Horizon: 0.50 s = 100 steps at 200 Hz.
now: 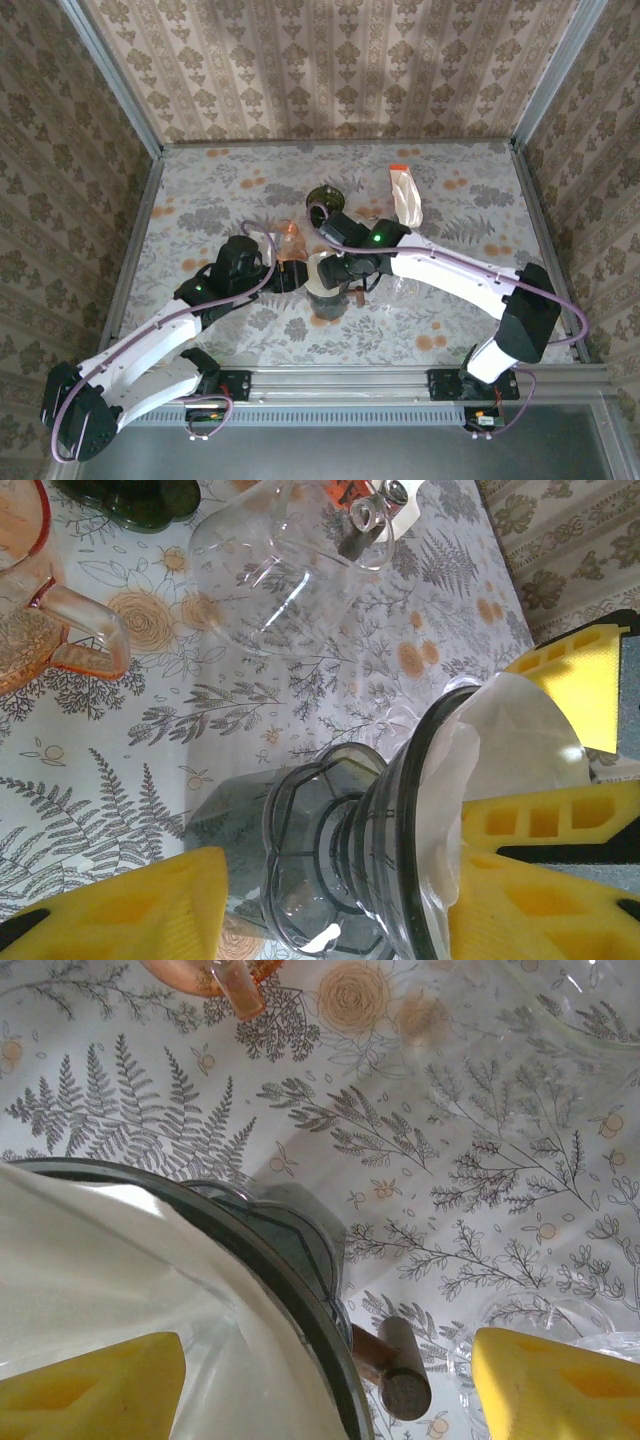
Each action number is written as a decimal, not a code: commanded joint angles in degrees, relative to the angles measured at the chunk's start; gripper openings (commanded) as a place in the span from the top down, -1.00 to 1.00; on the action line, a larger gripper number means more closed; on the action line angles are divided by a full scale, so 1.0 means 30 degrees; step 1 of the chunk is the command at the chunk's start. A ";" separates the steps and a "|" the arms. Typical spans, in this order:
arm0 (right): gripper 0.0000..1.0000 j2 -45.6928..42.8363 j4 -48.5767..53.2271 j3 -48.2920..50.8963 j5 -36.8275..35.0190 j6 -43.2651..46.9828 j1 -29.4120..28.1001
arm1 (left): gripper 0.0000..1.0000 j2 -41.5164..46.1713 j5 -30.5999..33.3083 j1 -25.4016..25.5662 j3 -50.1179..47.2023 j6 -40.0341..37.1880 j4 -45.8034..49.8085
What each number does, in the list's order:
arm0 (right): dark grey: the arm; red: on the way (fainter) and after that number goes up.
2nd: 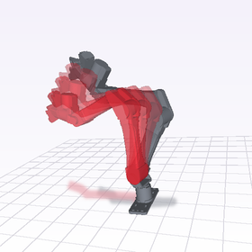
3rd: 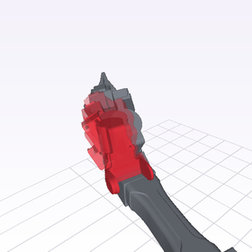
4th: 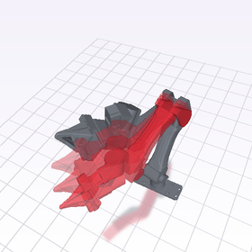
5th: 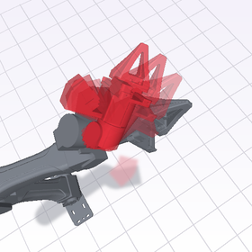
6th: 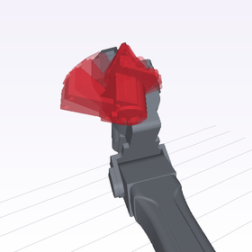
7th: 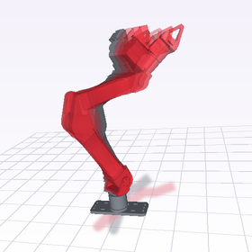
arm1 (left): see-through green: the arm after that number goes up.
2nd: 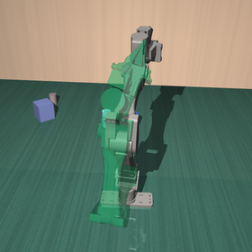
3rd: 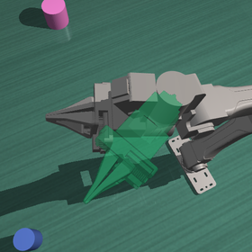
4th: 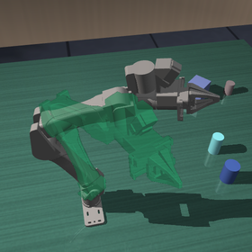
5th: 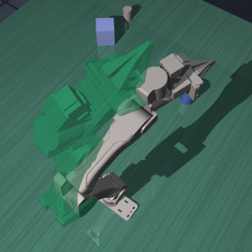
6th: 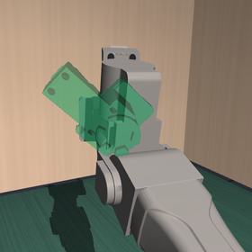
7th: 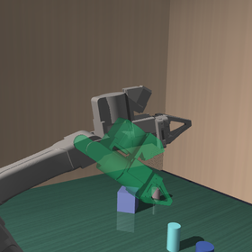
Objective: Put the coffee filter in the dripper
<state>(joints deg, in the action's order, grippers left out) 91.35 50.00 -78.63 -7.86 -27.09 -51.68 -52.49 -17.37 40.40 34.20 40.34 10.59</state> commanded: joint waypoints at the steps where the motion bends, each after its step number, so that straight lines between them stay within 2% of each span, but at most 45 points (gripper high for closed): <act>1: -0.54 0.0819 0.1356 -0.0981 0.0248 0.0468 0.0030 | -0.16 0.0138 -0.0335 -0.0117 -0.0357 0.0117 -0.0366; 100: -0.48 0.2975 0.1221 -0.0839 -0.0222 0.0567 0.0080 | -0.17 -0.0171 -0.0496 -0.0111 -0.0408 0.0199 -0.0596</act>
<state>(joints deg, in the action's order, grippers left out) 98.96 52.88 -81.34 -7.66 -25.65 -51.64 -52.77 -17.87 40.40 33.71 40.36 9.82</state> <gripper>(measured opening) 0.740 0.582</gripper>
